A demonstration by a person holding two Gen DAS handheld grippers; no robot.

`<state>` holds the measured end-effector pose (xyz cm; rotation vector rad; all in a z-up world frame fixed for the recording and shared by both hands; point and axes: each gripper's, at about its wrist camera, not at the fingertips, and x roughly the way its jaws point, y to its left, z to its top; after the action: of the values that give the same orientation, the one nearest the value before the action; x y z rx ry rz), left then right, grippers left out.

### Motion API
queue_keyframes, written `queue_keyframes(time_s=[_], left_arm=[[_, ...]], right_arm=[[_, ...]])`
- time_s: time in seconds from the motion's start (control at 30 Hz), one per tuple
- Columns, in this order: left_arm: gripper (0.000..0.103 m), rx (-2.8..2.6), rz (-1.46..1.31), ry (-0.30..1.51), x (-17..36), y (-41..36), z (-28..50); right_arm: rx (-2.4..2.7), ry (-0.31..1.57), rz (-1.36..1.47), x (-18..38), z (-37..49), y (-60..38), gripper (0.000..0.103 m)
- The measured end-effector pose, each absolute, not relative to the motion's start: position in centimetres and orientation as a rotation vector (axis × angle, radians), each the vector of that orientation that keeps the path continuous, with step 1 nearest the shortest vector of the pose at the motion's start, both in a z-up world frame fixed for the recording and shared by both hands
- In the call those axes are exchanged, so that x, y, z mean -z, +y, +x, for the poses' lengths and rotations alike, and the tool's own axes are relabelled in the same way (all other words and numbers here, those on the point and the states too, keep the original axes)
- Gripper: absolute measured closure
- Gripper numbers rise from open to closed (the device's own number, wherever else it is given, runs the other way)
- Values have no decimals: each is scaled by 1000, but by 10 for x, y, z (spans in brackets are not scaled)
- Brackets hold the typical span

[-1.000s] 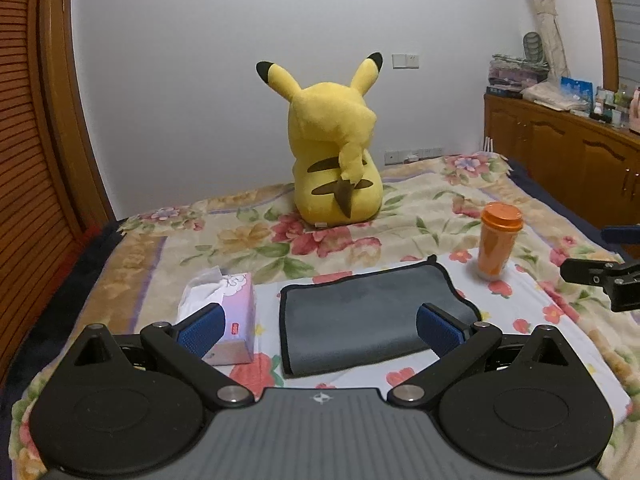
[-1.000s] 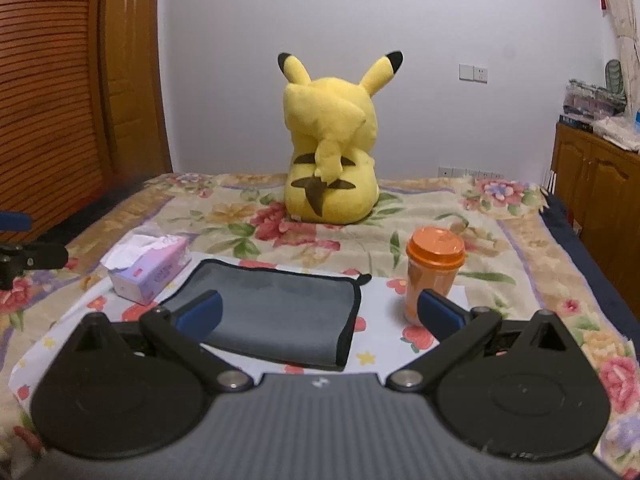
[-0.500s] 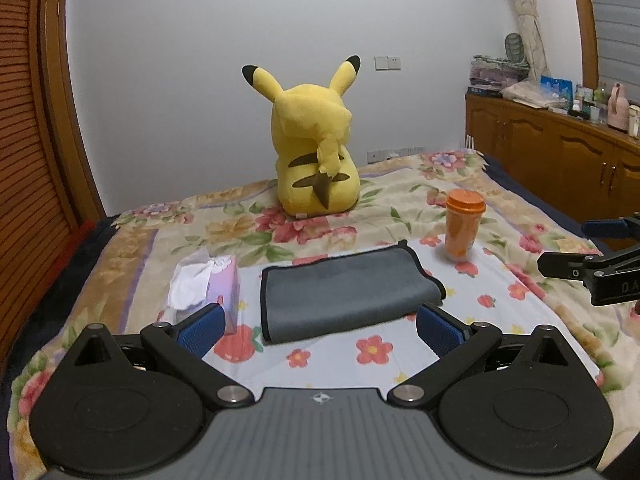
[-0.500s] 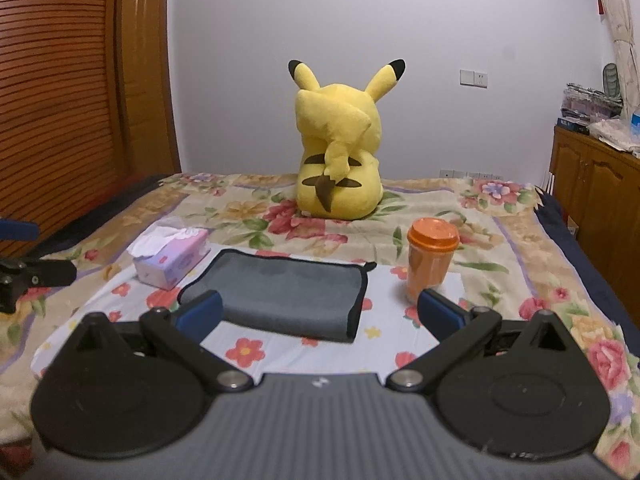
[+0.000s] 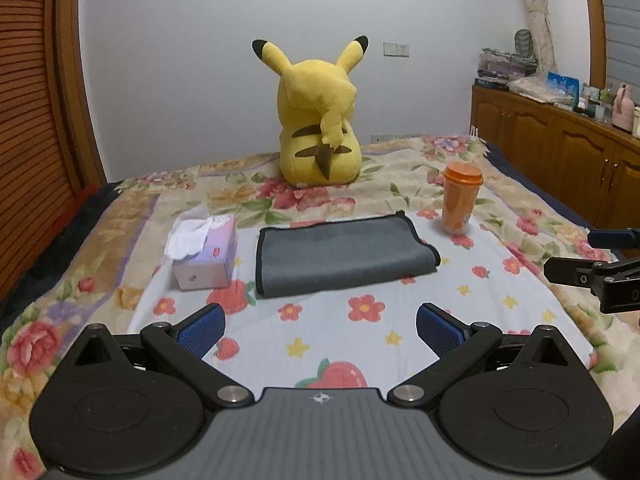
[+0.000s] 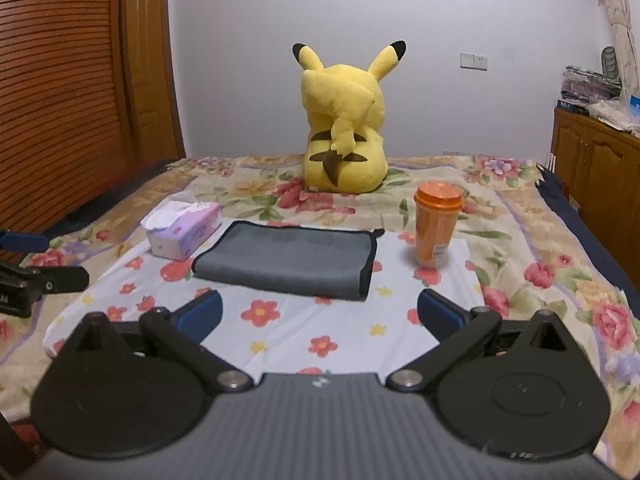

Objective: Fold towel

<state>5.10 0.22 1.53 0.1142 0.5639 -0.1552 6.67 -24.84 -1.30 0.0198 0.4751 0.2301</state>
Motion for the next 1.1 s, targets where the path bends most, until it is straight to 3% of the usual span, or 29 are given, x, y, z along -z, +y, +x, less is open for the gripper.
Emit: queue_keyframes(time_s=[1.1], left_arm=[[0, 106, 59, 606, 46, 4, 44]], right_arm=[[-200, 552, 22, 61, 54, -237, 0]])
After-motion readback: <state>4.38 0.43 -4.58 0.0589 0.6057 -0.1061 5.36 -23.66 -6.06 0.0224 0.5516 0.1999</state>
